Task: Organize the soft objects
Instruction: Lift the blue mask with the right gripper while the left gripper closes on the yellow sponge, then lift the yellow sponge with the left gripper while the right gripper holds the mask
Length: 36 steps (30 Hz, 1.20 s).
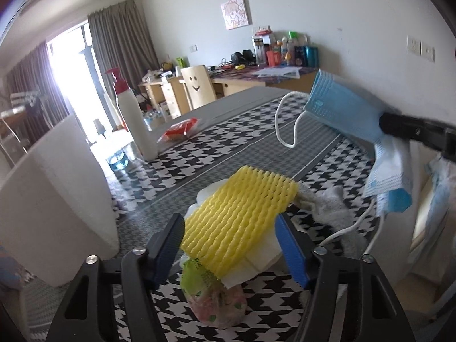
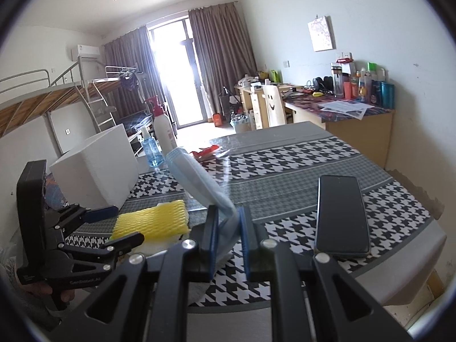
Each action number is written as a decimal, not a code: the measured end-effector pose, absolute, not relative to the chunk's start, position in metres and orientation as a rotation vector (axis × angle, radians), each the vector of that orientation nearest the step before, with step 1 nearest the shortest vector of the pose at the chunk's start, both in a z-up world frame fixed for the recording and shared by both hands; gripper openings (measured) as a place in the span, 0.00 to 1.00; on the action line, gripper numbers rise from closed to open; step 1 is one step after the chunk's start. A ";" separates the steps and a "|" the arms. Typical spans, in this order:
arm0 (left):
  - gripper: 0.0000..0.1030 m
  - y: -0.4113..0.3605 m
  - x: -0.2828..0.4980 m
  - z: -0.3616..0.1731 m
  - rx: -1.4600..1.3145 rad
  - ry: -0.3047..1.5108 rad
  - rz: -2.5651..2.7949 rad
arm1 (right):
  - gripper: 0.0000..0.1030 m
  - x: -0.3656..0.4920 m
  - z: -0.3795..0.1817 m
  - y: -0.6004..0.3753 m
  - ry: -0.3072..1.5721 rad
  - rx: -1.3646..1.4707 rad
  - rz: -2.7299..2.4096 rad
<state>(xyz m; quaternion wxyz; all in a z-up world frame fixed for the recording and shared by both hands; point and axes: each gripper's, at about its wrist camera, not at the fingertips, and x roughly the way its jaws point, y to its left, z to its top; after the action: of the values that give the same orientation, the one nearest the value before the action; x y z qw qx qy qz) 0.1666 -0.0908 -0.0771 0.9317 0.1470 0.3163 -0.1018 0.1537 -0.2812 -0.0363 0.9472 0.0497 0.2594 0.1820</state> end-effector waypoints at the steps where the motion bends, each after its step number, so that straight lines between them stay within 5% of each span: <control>1: 0.62 -0.092 0.167 -0.078 0.315 0.649 -0.208 | 0.17 0.154 -0.037 -0.282 0.532 0.104 0.371; 10: 0.37 -0.093 0.173 -0.089 0.322 0.729 -0.235 | 0.18 0.157 -0.045 -0.284 0.560 0.102 0.379; 12: 0.21 -0.093 0.173 -0.090 0.320 0.741 -0.243 | 0.18 0.156 -0.046 -0.283 0.562 0.097 0.378; 15: 0.09 -0.091 0.176 -0.093 0.299 0.772 -0.258 | 0.17 0.154 -0.045 -0.282 0.562 0.095 0.381; 36: 0.02 -0.092 0.151 -0.056 0.265 0.679 -0.337 | 0.17 0.147 -0.040 -0.279 0.537 0.081 0.388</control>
<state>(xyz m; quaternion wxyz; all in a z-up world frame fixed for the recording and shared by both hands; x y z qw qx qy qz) 0.1507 -0.0919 -0.0564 0.9205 0.1289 0.3303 -0.1640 0.1469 -0.2789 -0.0399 0.9448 0.0397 0.2633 0.1906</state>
